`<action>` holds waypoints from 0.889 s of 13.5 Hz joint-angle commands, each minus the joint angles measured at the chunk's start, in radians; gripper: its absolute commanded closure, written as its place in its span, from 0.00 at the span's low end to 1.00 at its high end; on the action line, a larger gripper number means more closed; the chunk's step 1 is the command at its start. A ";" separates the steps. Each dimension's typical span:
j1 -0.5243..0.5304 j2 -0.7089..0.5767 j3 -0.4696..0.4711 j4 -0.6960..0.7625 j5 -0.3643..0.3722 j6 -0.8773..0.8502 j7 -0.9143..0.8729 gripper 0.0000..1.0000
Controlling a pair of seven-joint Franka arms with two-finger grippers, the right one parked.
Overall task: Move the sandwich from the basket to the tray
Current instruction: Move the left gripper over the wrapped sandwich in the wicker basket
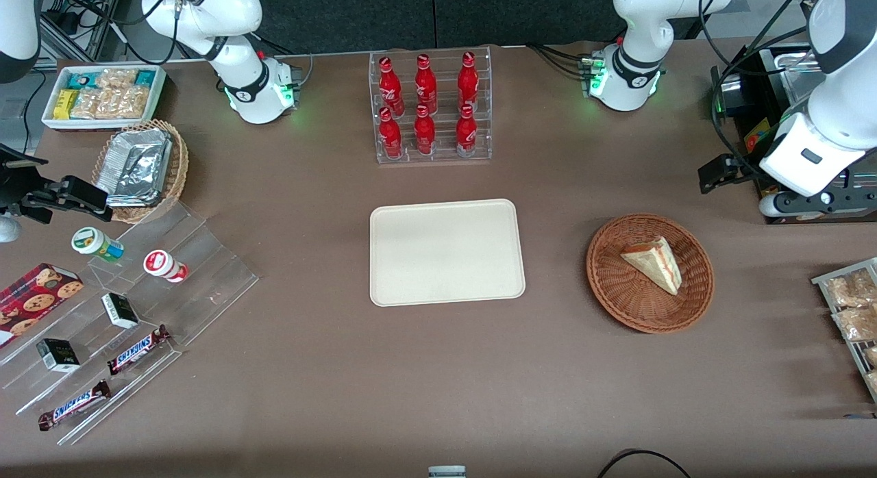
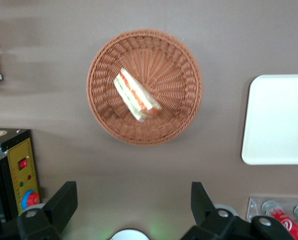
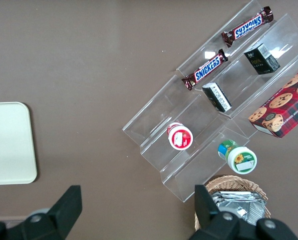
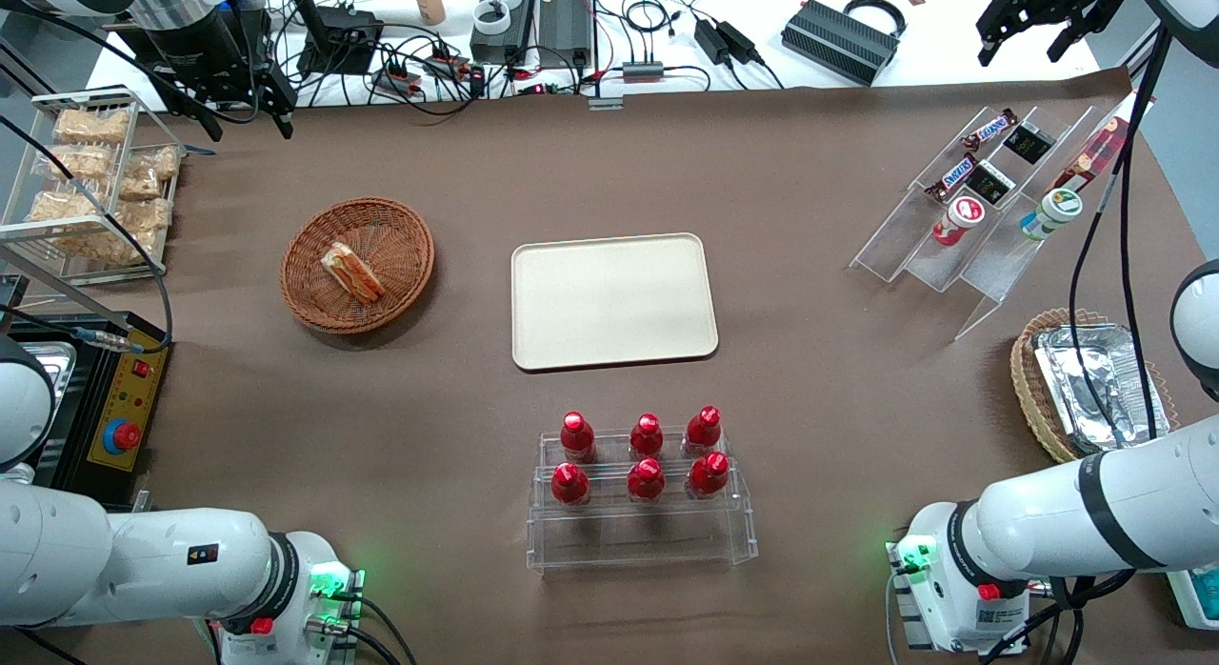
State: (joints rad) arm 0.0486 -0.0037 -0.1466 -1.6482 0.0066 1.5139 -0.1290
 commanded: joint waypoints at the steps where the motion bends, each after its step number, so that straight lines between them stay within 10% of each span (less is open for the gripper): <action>1: -0.003 -0.005 0.007 0.018 -0.010 -0.023 0.013 0.00; 12: 0.003 -0.010 0.009 -0.379 -0.005 0.434 -0.052 0.00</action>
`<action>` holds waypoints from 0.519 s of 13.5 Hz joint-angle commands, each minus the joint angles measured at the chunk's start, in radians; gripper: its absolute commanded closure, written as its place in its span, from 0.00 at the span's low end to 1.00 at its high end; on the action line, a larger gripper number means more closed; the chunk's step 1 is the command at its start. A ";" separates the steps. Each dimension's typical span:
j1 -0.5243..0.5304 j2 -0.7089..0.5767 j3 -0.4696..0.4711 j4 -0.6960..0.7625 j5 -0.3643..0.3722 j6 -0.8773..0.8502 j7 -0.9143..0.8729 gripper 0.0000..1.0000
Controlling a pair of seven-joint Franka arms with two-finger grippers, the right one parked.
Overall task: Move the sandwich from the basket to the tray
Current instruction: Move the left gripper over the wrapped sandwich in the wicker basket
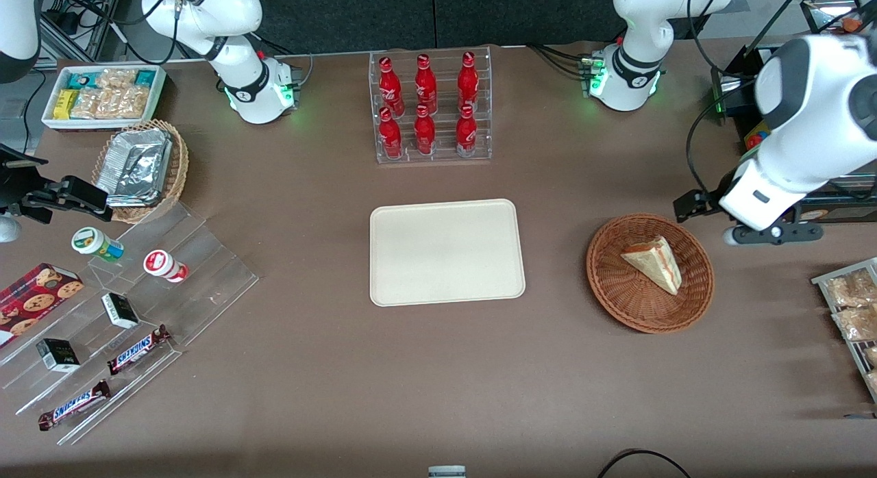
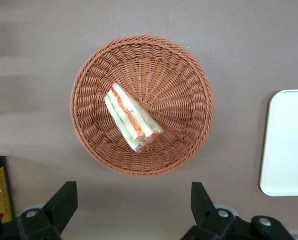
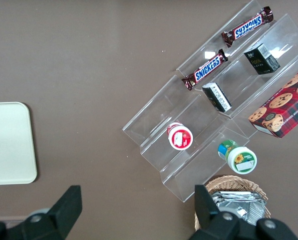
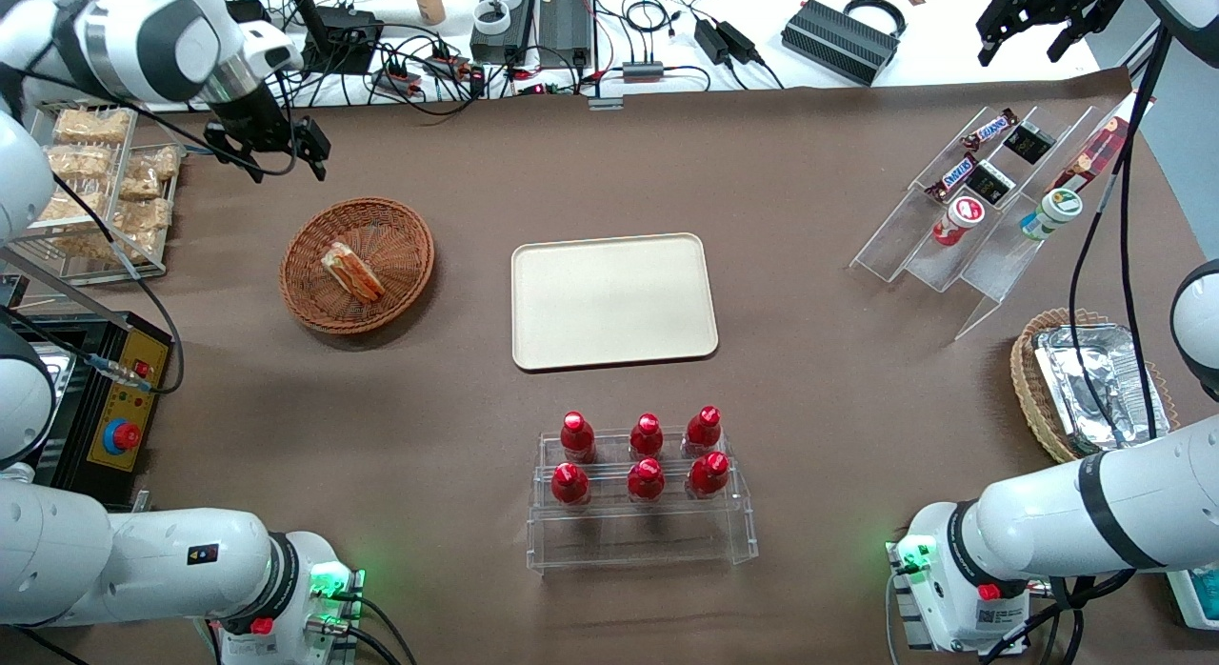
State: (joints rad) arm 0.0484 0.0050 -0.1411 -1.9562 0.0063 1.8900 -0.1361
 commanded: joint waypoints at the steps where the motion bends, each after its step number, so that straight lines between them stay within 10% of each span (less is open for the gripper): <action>1: 0.004 -0.014 0.003 -0.105 -0.005 0.114 -0.100 0.00; 7: 0.005 0.042 0.003 -0.273 -0.005 0.419 -0.364 0.00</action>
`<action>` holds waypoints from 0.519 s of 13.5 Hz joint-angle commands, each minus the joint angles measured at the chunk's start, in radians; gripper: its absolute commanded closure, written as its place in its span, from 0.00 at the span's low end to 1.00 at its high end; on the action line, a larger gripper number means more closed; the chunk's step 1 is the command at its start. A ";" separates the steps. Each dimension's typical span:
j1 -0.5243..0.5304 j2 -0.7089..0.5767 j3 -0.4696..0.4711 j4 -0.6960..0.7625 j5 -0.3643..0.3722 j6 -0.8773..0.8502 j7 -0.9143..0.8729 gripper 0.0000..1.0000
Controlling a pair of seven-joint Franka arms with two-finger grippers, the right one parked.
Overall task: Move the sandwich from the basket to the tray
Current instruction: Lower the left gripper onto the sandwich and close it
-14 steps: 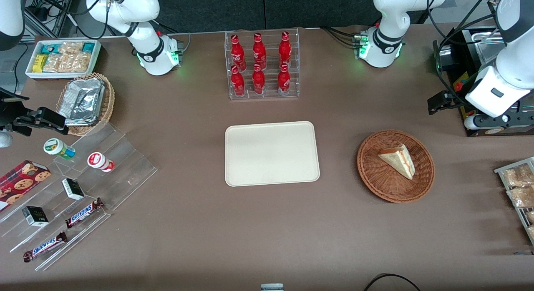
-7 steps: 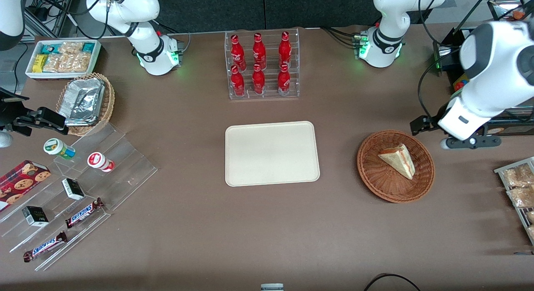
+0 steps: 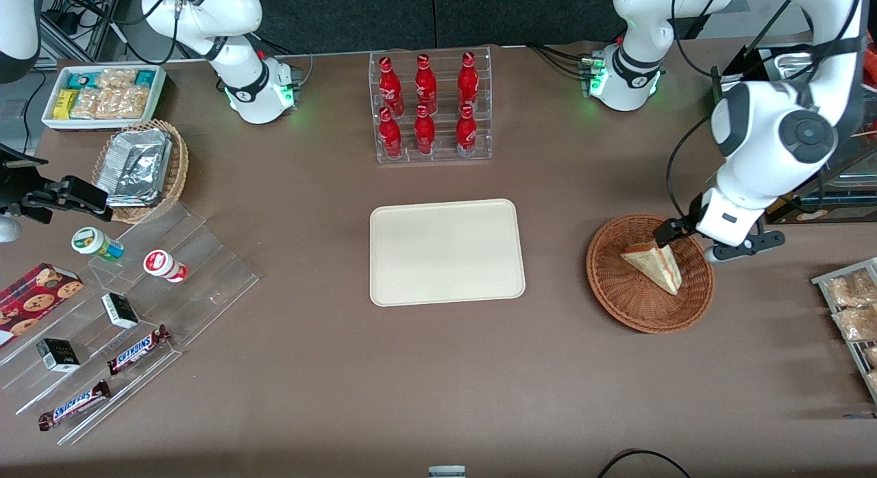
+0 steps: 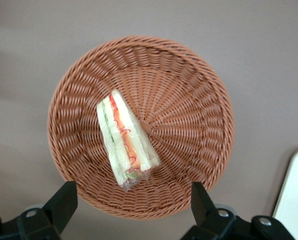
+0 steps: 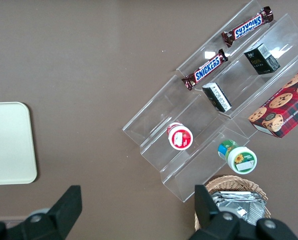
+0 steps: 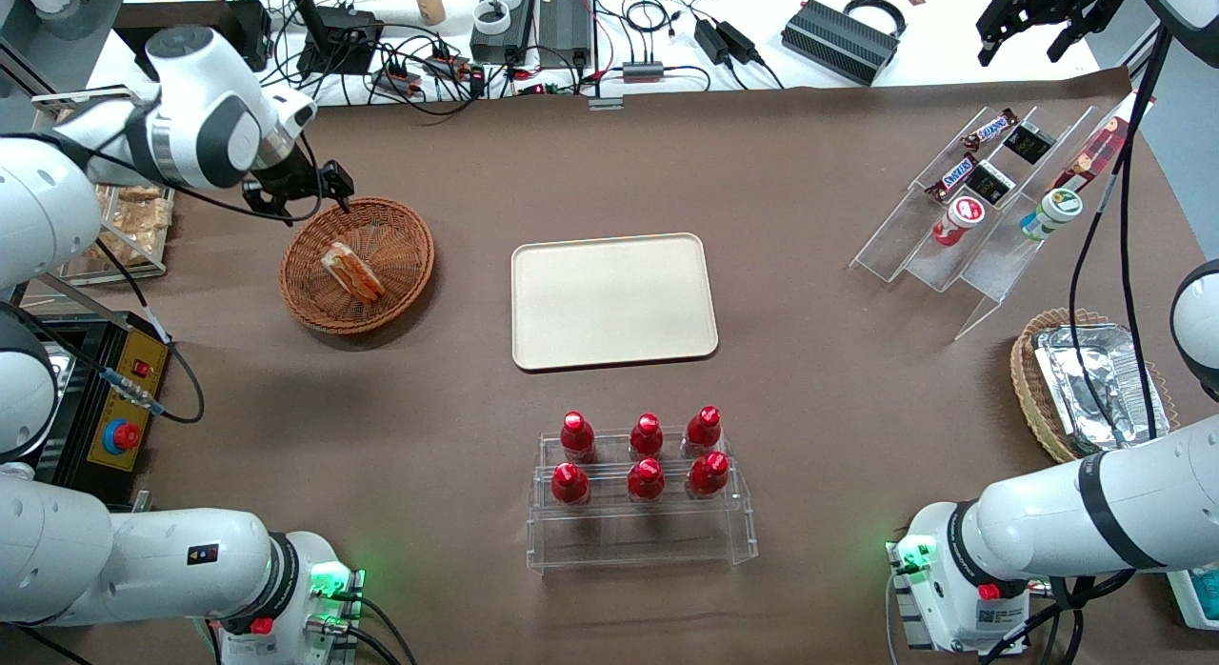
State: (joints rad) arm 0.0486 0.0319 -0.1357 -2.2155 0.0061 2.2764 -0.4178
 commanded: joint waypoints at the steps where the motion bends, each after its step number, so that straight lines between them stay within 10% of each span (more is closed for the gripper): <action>1: 0.007 0.028 -0.002 -0.024 -0.009 0.038 -0.105 0.00; 7: 0.013 0.132 0.001 -0.088 -0.003 0.219 -0.289 0.00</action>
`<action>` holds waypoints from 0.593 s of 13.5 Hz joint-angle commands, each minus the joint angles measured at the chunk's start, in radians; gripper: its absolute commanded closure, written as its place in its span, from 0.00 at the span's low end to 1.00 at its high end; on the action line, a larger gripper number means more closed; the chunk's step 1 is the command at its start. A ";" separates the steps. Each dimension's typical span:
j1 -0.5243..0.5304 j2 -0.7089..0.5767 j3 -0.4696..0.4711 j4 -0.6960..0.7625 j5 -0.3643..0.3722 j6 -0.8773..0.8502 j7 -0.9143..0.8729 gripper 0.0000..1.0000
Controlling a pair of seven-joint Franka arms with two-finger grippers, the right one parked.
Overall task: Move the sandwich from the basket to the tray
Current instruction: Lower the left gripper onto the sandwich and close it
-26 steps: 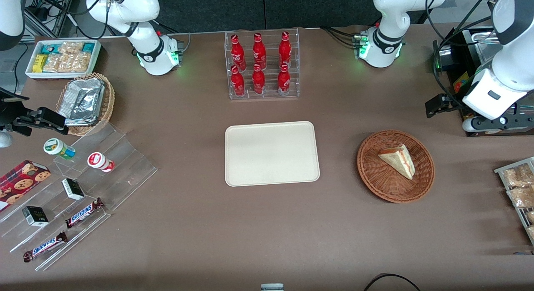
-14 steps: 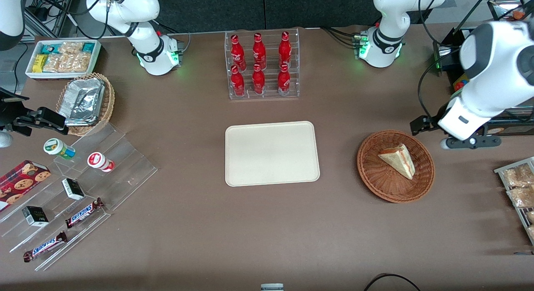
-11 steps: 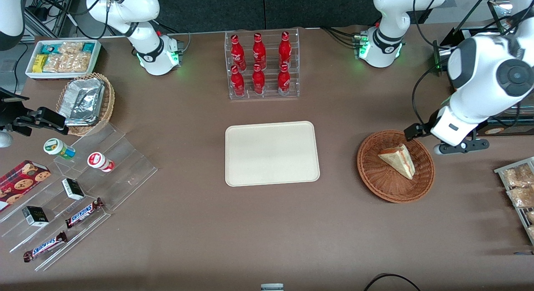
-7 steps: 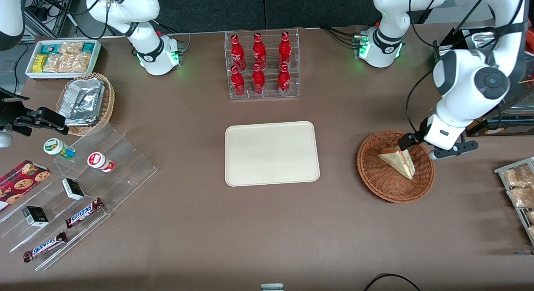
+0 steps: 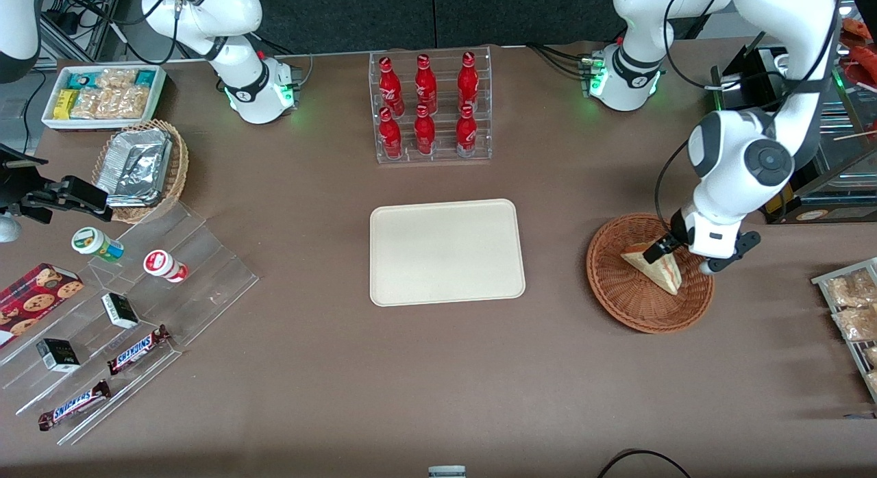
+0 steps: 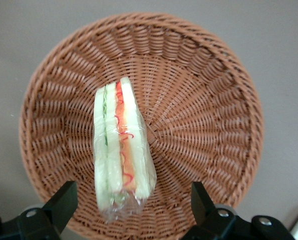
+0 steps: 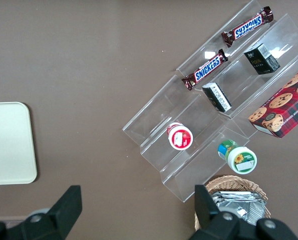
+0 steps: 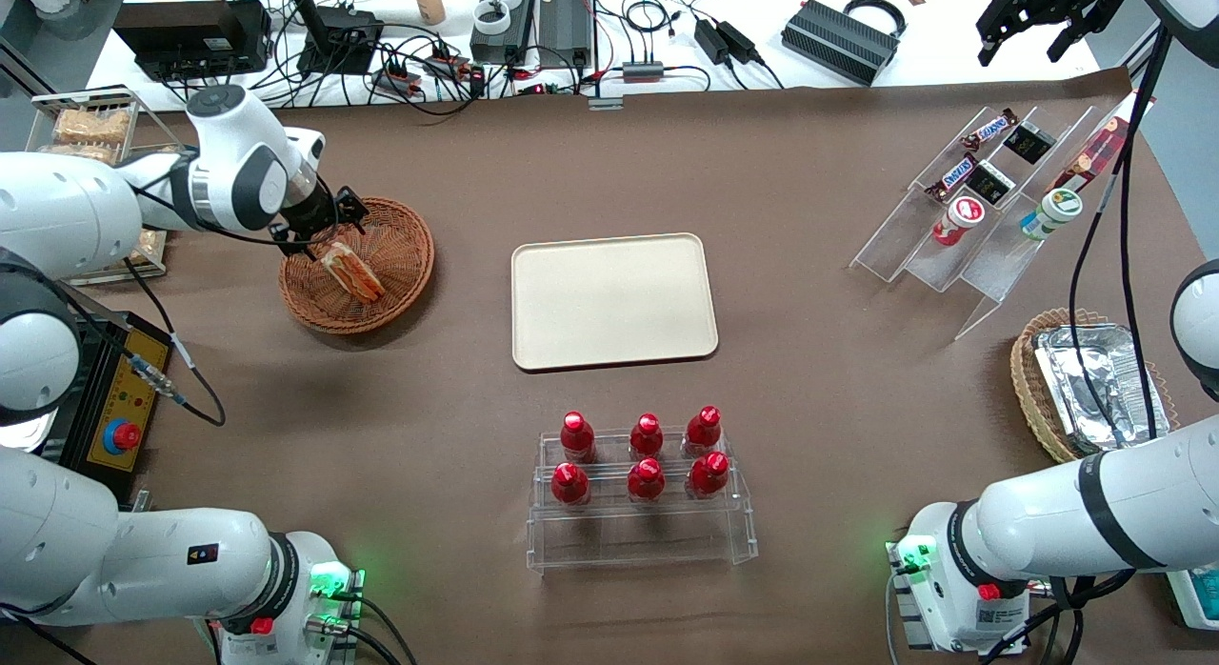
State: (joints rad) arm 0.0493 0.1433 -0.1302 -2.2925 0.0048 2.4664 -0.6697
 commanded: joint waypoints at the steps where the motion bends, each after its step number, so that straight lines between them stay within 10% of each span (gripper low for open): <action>1: 0.012 0.035 -0.003 -0.012 -0.003 0.035 -0.062 0.00; 4: 0.027 0.079 0.012 -0.033 -0.003 0.091 -0.102 0.08; 7: 0.031 0.079 0.023 -0.035 -0.003 0.095 -0.151 0.89; 8: 0.031 0.081 0.023 -0.035 -0.002 0.095 -0.154 1.00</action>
State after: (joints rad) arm 0.0726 0.2335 -0.1000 -2.3139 0.0048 2.5423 -0.7942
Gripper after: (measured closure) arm 0.414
